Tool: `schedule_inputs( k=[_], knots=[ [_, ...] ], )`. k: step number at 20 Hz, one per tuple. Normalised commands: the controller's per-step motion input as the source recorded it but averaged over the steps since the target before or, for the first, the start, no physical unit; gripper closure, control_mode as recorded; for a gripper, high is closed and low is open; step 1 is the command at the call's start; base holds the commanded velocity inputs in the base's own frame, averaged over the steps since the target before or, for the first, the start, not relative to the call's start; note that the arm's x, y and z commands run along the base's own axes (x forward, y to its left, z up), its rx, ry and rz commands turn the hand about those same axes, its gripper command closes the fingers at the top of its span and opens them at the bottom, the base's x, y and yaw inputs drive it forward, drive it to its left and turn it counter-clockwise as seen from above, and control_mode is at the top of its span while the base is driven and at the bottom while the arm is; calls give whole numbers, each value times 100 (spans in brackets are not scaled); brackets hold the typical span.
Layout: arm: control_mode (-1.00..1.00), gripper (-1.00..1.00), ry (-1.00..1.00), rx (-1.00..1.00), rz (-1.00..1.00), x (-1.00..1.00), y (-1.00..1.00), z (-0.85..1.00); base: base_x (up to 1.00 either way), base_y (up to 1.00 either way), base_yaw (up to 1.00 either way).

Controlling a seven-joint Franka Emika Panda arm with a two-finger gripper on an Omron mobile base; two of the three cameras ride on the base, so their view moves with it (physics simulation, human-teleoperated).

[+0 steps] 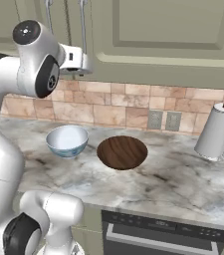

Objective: Open the cabinet. Pick the bowls from the counter and place them in the cabinet. Then close the cabinet.

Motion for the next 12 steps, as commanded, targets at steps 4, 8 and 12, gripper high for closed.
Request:
schedule_inputs(
  k=[4,8,12],
  knots=[
    [-100,-100,-18,0,0,34,0,37,0,0,0],
    [-100,-100,-29,-1,0,30,0,15,0,0,0],
    [-100,-100,-26,0,0,47,-1,6,0,0,0]
  ],
)
